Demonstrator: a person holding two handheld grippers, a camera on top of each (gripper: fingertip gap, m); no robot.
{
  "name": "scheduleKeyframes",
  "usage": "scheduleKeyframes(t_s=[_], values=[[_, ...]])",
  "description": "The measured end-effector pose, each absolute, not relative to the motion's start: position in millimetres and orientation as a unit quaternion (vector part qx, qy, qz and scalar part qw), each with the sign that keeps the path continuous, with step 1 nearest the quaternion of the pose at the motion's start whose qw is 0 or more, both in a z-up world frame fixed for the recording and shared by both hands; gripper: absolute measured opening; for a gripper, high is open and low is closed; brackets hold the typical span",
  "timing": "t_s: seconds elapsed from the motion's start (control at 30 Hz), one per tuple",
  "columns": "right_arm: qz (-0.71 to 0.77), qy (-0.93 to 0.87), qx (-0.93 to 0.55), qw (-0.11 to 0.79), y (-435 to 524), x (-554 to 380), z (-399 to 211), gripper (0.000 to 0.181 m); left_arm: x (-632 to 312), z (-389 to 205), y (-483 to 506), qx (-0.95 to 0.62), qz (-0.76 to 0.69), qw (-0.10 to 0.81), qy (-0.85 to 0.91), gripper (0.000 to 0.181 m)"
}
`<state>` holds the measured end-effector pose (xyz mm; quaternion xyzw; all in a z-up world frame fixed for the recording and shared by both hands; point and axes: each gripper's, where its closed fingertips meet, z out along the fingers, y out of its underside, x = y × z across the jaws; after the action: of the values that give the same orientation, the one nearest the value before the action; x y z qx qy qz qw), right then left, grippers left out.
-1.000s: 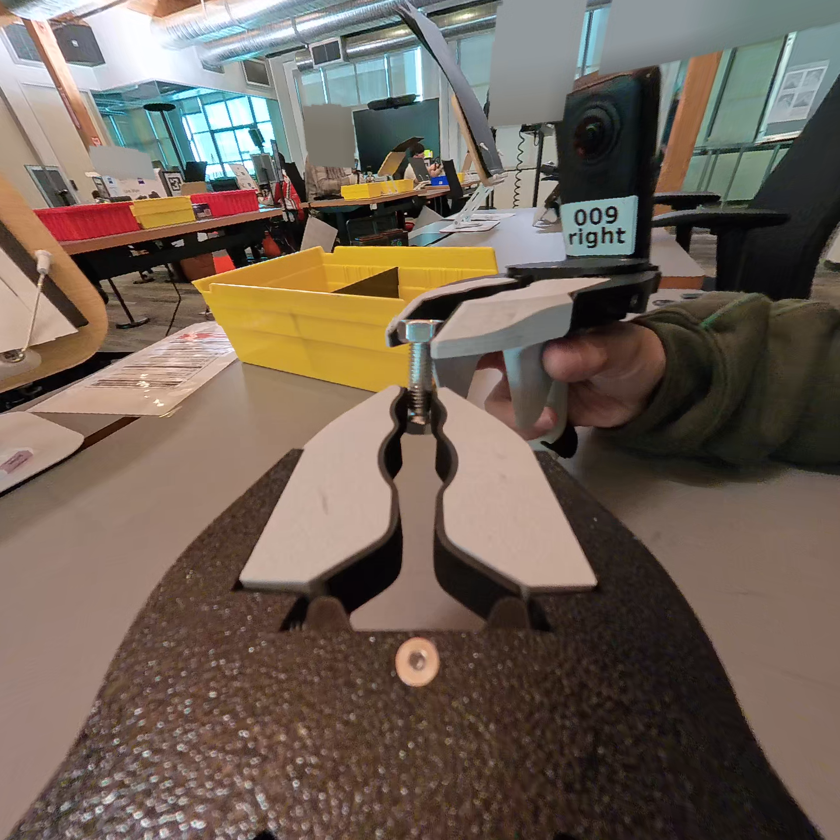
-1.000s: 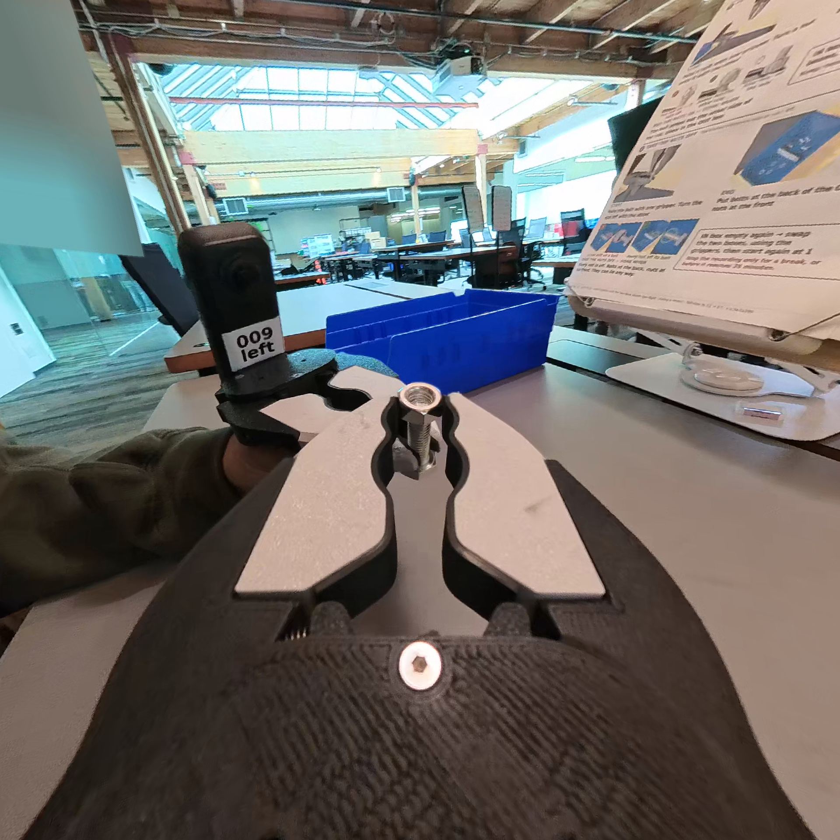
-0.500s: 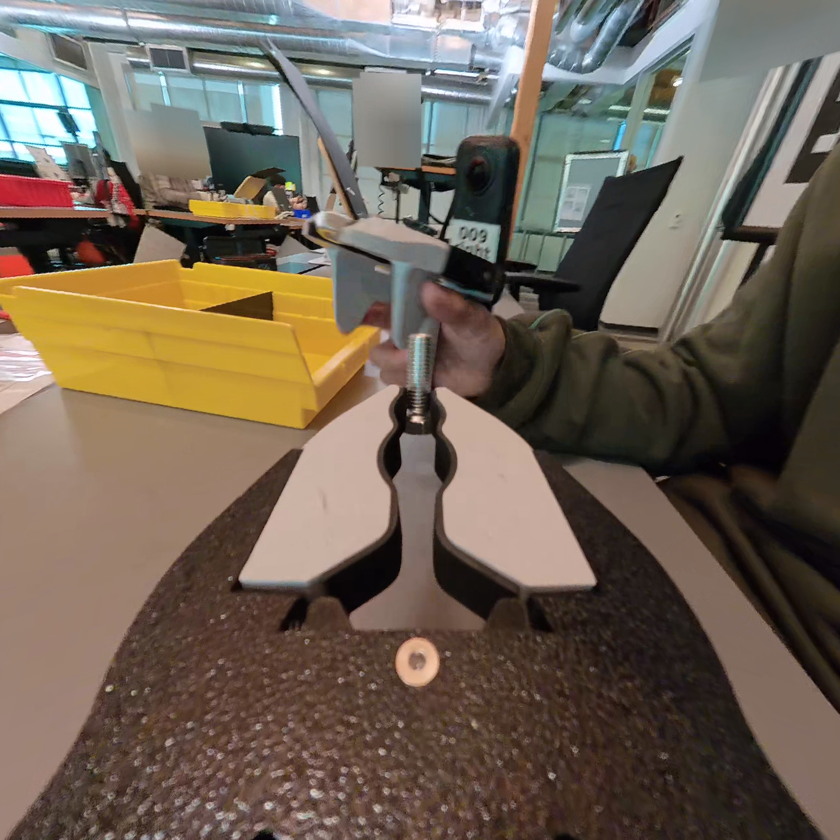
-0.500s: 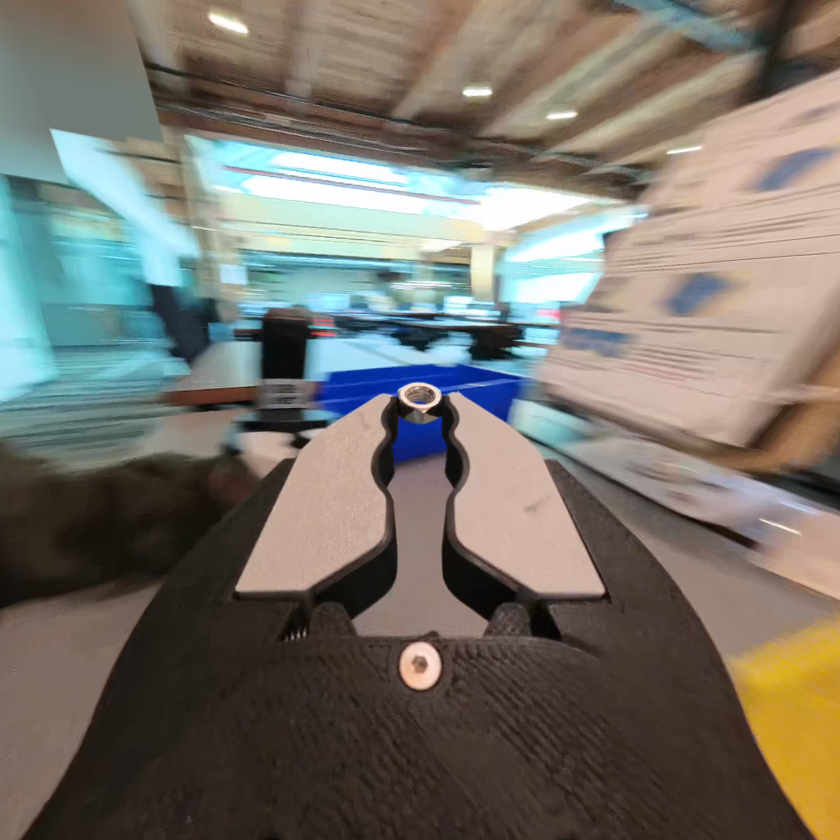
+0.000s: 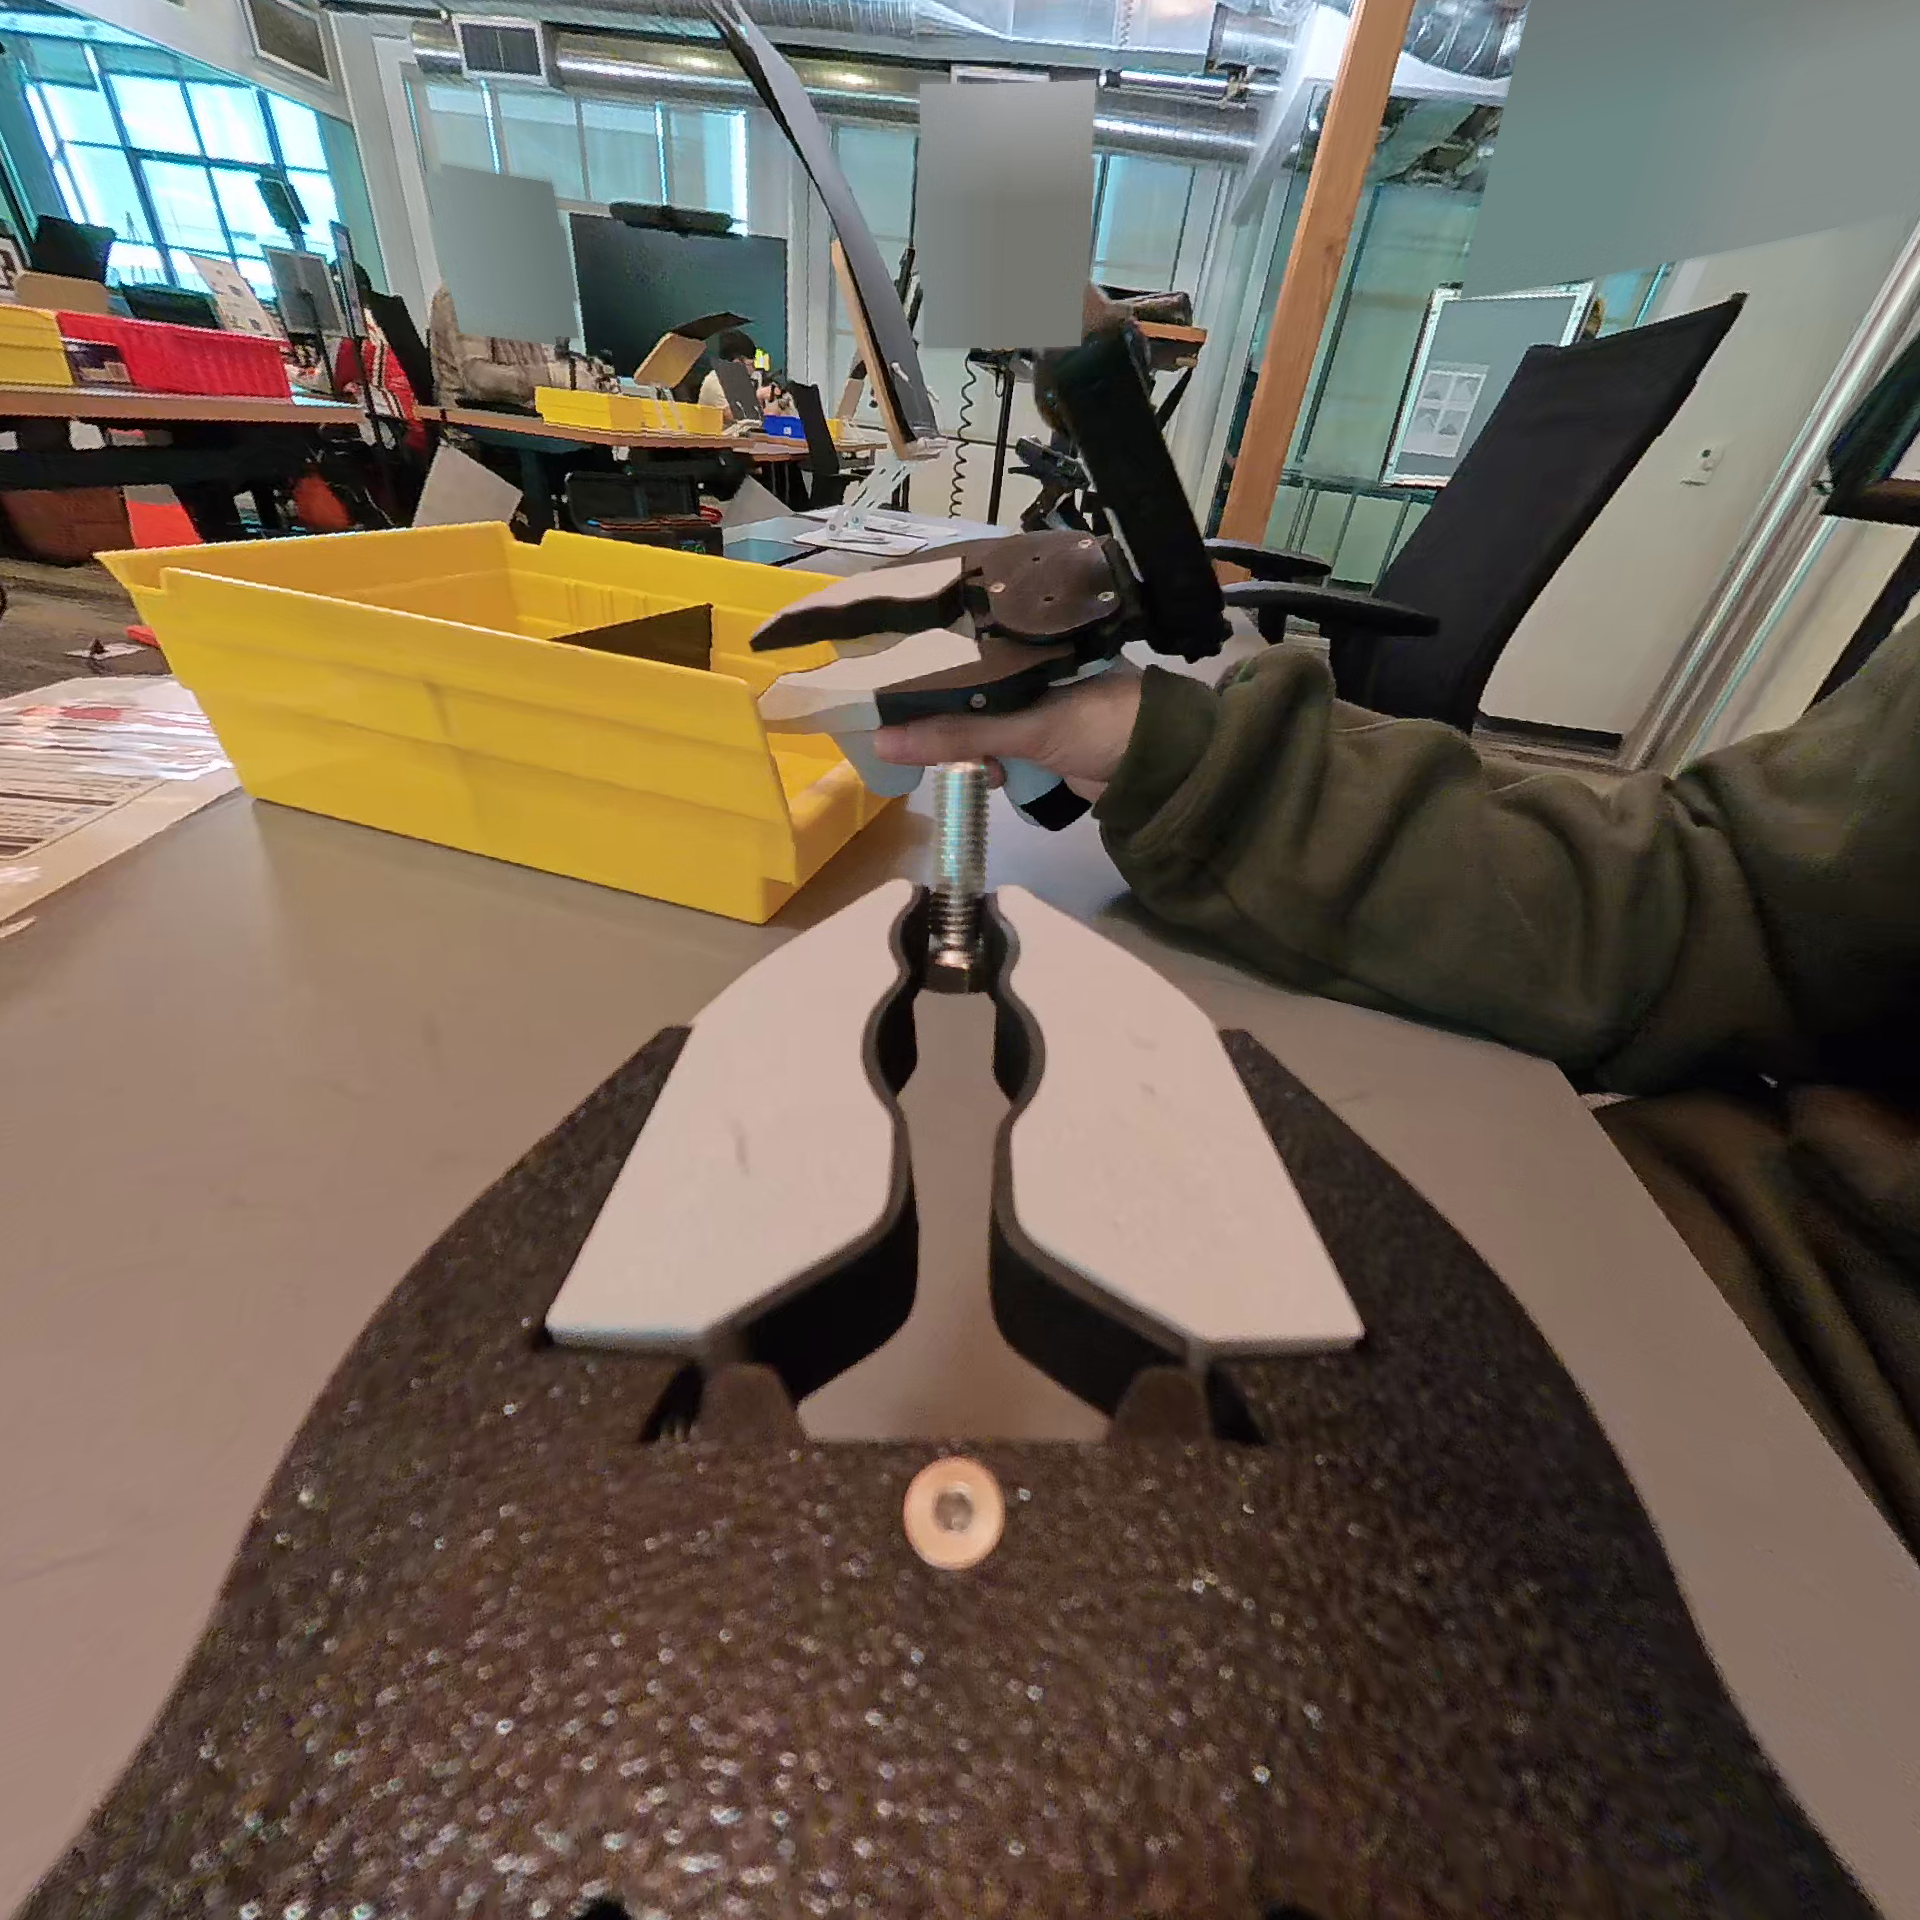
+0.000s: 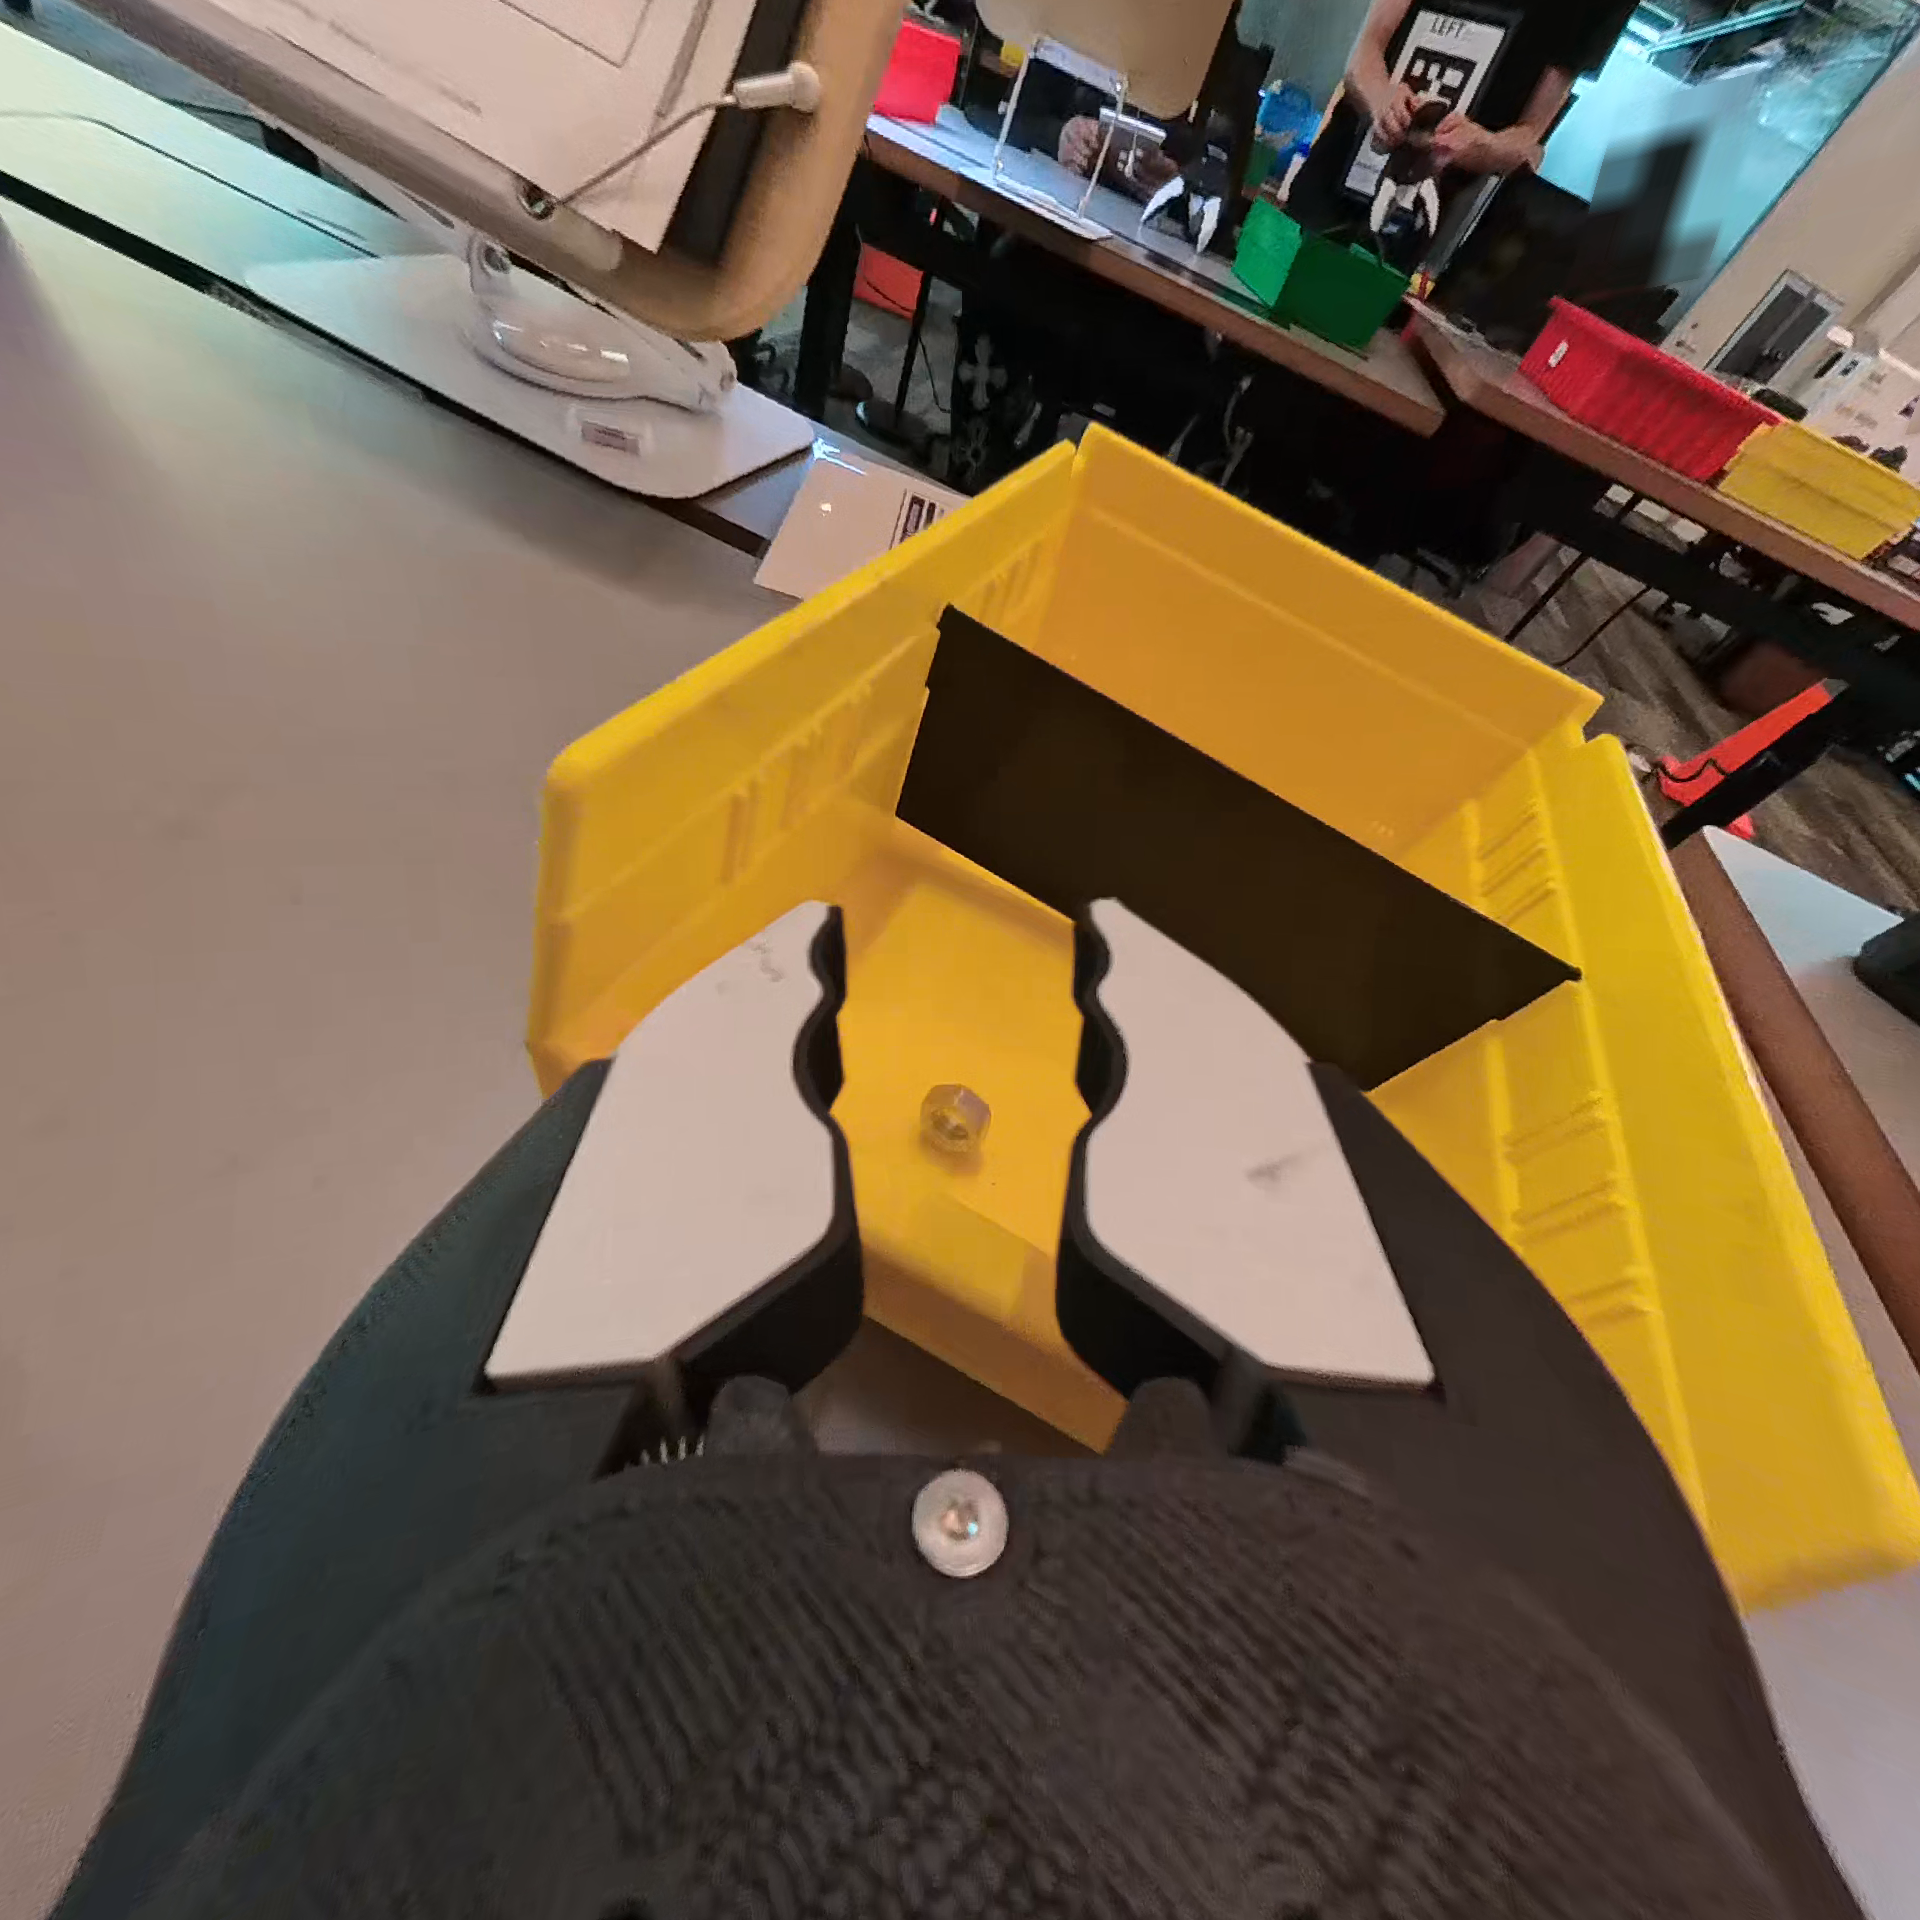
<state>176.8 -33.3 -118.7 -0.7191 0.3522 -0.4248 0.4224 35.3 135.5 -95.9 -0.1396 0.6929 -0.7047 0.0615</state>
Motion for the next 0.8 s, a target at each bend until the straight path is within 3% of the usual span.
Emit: scheduleKeyframes(t_s=[0.1,0.13,0.17,0.27,0.33,0.47,0.63,0.8], values=[[-0.425,0.294,-0.717,0.468,-11.2,166.2,-99.4,0.063,39.5,-96.3,137.5,-0.151,-0.703,0.072,0.692,0.009],[-0.414,0.255,-0.712,0.506,5.2,156.2,-87.9,0.050,40.0,-96.6,138.0,-0.152,-0.701,0.074,0.692,0.009],[-0.371,0.201,-0.716,0.556,29.6,138.5,-80.3,0.058,41.2,-96.9,138.4,-0.154,-0.701,0.078,0.692,0.009],[-0.244,0.073,-0.702,0.665,86.9,81.3,-59.9,0.050,41.0,-97.5,138.3,-0.151,-0.699,0.081,0.695,0.009],[-0.168,0.034,-0.687,0.706,109.8,53.5,-54.5,0.034,39.5,-95.6,137.9,-0.144,-0.702,0.086,0.692,0.009],[-0.074,0.032,-0.694,0.716,137.3,35.1,-65.8,0.033,34.9,-90.7,136.8,-0.123,-0.709,0.094,0.688,0.009],[-0.072,0.029,-0.697,0.713,150.0,30.7,-73.2,0.010,32.4,-89.0,135.7,-0.113,-0.711,0.097,0.687,0.009],[-0.074,0.026,-0.688,0.722,151.1,31.1,-73.2,0.009,33.4,-89.9,136.4,-0.112,-0.706,0.106,0.691,0.009]])
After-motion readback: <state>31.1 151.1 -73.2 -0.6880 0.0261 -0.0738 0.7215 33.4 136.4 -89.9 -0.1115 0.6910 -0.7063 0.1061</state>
